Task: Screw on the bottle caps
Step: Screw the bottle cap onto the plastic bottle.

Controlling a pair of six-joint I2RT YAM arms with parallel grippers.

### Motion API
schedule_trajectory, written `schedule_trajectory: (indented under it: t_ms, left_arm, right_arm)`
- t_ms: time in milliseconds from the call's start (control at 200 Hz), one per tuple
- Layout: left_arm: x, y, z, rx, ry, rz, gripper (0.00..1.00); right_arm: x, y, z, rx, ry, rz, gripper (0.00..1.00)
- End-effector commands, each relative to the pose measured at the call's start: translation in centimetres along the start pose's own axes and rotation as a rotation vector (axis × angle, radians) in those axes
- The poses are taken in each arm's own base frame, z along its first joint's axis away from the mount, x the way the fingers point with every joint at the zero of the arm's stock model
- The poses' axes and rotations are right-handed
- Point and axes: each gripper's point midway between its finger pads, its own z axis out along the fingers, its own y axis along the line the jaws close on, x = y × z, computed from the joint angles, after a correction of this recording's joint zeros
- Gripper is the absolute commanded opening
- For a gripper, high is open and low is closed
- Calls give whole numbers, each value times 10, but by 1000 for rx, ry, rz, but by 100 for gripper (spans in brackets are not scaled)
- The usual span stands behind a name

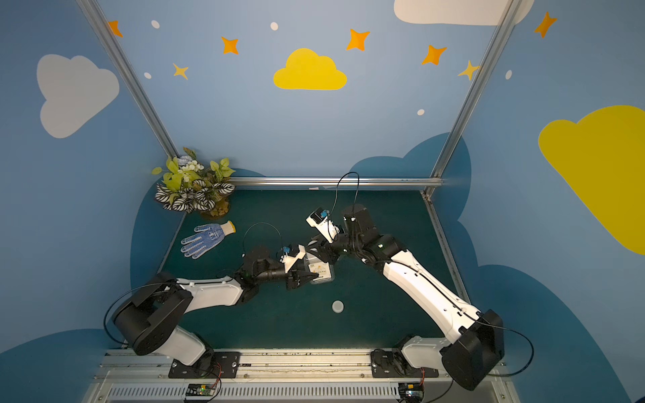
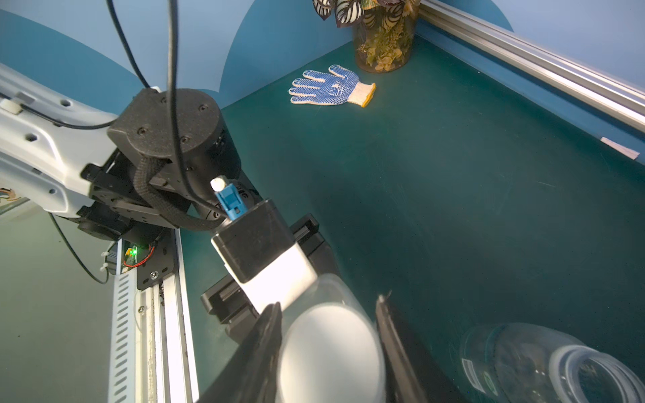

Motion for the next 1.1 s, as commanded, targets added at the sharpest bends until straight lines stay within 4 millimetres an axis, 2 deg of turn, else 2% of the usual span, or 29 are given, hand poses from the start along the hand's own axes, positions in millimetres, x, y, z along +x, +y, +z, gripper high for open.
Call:
schedule_trajectory:
  t_ms: [0, 50, 150, 290, 526, 806, 946, 1096]
  left_arm:
    - [-5, 0, 2, 21, -3, 1, 2]
    - [-5, 0, 3, 21, 0, 1, 2]
    - [-5, 1, 3, 13, 1, 3, 2]
    - [-6, 7, 1, -28, -2, 12, 2]
    - [-19, 21, -5, -159, -56, 76, 2]
    - [-36, 27, -6, -306, -114, 172, 2]
    - [-39, 29, -7, -379, -123, 209, 2]
    - [-40, 30, -9, -415, -131, 219, 2]
  right_arm:
    - [-2, 1, 0, -10, 5, -12, 37]
    - [0, -1, 2, -7, 12, -8, 30]
    - [4, -4, 7, 1, 31, 4, 0]
    - [15, -12, 16, 53, 86, 58, 0]
    - [32, -27, 36, 302, 109, 115, 0]
    - [32, -27, 55, 622, 100, 180, 0]
    - [34, -32, 53, 805, 111, 216, 0]
    - [33, -29, 55, 890, 149, 219, 0]
